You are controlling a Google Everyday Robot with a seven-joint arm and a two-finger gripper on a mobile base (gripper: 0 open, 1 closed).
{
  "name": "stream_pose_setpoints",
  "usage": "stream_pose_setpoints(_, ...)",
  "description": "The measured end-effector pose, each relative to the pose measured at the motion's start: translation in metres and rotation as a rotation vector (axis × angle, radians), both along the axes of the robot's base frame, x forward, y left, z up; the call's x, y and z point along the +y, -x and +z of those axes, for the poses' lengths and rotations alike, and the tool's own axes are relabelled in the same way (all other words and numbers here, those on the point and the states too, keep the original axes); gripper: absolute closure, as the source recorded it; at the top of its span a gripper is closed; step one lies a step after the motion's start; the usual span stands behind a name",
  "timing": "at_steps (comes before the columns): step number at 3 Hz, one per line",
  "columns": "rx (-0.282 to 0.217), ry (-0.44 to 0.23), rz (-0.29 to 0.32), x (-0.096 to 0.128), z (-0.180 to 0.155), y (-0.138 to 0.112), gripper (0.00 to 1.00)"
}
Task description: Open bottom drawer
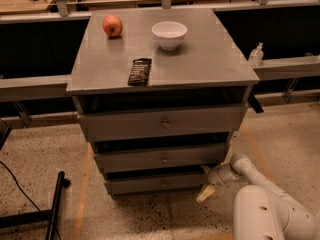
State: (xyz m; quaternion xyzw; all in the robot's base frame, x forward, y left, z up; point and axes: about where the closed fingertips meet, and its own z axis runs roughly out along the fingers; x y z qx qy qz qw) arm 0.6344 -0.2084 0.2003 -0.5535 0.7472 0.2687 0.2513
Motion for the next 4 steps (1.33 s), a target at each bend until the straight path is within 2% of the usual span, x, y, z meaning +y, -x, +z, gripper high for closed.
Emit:
stream_pose_setpoints(2, 0.042, -0.049, 0.006, -0.009, 0.004, 0.023, 0.00)
stream_pose_setpoints(4, 0.062, -0.054, 0.014, -0.012, 0.005, 0.034, 0.00)
